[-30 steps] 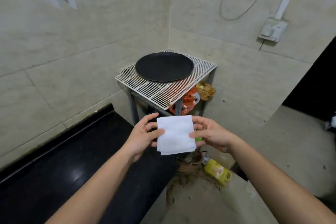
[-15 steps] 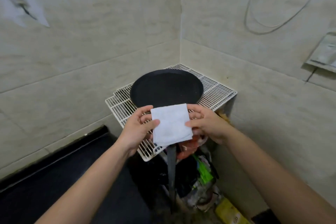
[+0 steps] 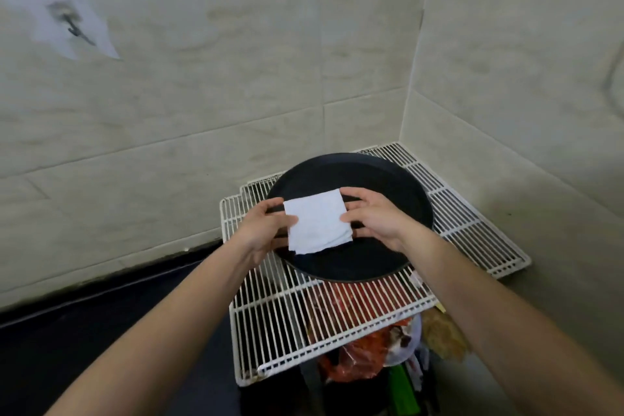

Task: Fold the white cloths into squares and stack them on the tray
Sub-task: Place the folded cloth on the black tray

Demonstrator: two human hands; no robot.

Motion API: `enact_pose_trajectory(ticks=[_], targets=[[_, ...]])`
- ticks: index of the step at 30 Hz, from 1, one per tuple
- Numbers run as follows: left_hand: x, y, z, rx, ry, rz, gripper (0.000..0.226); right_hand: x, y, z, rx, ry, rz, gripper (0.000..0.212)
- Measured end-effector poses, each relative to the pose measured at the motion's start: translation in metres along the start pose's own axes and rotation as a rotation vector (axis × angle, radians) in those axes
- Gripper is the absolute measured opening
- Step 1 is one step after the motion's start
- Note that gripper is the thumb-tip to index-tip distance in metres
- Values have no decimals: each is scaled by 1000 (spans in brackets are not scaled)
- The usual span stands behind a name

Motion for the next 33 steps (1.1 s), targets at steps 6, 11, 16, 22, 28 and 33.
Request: enact_pose_trajectory(ticks=[6,11,16,22,28,33], targets=[[-51,-14,8,-41,-15,78,55,-60,5,-2,45,55,66,62],[-78,-26,13,-163,32,112,54,-92,12,-3,122,52,81,60],[-86,-33,12,-323,82,104,57,-101,2,0,271,2,155,60],[-55,-19,30,-1033,495,62,59,-79,7,-12,949,-323,133,48],[-54,-9,15,-1164,439,-29,56,-72,17,-3,1113,-371,77,42],[-36,-27,33,-1068,431,52,56,-51,10,-23,1090,-383,164,48]])
Point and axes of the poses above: each hand's wrist, its own x-axis away from the middle knuckle, its own y-axis out of the palm, z = x × y, the point moved 8 cm from there along -x, towards the middle knuckle, and after that the axes turned 2 degrees about -z, right-handed, at the moved point
